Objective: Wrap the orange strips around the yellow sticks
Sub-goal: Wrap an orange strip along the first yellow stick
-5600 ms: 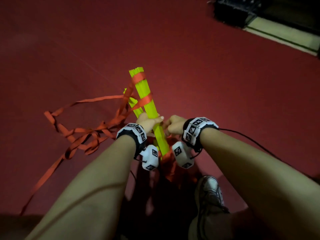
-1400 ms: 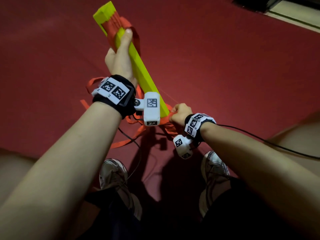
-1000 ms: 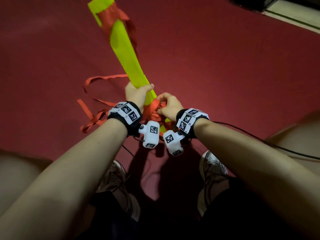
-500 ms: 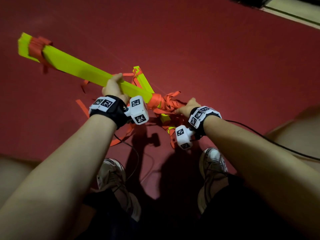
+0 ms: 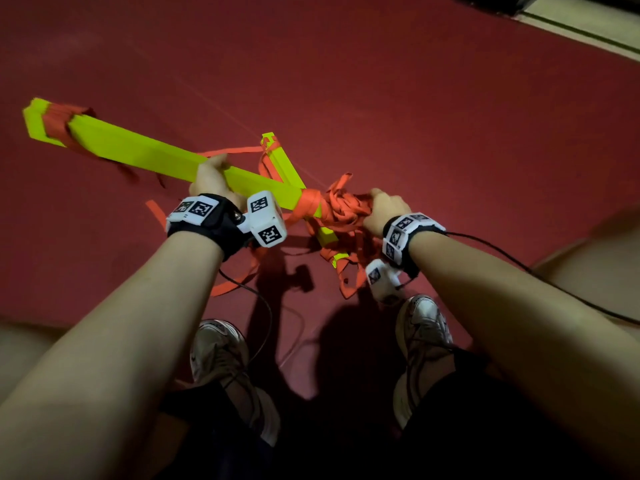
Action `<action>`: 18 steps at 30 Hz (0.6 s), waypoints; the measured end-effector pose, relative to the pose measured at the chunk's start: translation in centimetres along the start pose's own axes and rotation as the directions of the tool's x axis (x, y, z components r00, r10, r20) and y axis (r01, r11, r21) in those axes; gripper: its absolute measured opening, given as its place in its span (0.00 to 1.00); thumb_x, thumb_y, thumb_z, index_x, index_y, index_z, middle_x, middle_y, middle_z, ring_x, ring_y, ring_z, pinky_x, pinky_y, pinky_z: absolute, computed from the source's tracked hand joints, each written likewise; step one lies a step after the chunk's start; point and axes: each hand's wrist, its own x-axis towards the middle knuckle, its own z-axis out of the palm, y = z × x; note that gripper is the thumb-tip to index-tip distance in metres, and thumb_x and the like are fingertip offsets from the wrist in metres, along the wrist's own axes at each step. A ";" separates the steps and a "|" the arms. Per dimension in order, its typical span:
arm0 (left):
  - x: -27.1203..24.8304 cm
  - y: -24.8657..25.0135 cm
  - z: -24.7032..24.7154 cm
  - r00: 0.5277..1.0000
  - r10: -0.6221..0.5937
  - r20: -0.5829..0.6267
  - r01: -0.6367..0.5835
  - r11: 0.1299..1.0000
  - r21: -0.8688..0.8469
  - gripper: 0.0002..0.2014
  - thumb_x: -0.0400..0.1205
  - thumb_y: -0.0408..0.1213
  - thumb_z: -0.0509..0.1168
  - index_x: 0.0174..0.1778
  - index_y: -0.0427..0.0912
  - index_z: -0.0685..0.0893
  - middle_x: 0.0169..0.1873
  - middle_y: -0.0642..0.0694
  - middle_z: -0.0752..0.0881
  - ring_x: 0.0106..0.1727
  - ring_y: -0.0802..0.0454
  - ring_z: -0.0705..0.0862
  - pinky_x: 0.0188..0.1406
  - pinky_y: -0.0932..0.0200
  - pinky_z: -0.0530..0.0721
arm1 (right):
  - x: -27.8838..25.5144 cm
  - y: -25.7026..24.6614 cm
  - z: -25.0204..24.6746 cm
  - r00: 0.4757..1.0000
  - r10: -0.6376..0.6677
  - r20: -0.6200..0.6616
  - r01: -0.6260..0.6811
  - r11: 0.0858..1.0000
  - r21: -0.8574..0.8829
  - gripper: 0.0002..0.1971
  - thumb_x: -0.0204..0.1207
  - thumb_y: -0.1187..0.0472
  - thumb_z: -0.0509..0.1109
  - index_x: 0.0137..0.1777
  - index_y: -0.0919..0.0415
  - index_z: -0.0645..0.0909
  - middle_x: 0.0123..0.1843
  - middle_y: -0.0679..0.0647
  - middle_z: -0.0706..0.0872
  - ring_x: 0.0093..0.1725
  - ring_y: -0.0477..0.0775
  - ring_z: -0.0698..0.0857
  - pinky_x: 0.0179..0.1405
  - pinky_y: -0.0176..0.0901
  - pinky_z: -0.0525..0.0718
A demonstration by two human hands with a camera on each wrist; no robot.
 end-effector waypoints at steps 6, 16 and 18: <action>-1.4 0.7 0.0 0.999 -0.048 0.012 0.049 0.995 -0.090 0.27 0.61 0.46 0.79 0.54 0.44 0.82 0.50 0.46 0.80 0.39 0.41 0.84 0.36 0.42 0.85 | 0.6 1.5 -0.4 0.994 0.071 -0.087 -0.076 0.995 -0.057 0.20 0.78 0.57 0.74 0.67 0.62 0.77 0.58 0.66 0.86 0.56 0.71 0.86 0.48 0.55 0.84; -2.7 0.1 -0.4 0.976 -0.207 0.069 0.214 0.970 -0.114 0.34 0.84 0.50 0.66 0.82 0.36 0.65 0.76 0.35 0.73 0.54 0.39 0.80 0.34 0.41 0.72 | 1.0 1.2 -0.1 0.965 0.261 0.000 -0.230 0.849 0.475 0.12 0.79 0.62 0.68 0.56 0.64 0.90 0.52 0.62 0.91 0.53 0.66 0.89 0.47 0.47 0.84; -2.9 -0.2 -0.4 0.976 -0.201 0.084 0.208 0.973 -0.094 0.36 0.84 0.51 0.65 0.83 0.36 0.63 0.78 0.34 0.70 0.59 0.38 0.80 0.34 0.42 0.72 | 1.1 1.3 -0.6 0.960 0.273 -0.065 -0.214 0.861 0.461 0.12 0.81 0.65 0.66 0.57 0.64 0.90 0.54 0.64 0.91 0.55 0.66 0.88 0.47 0.46 0.82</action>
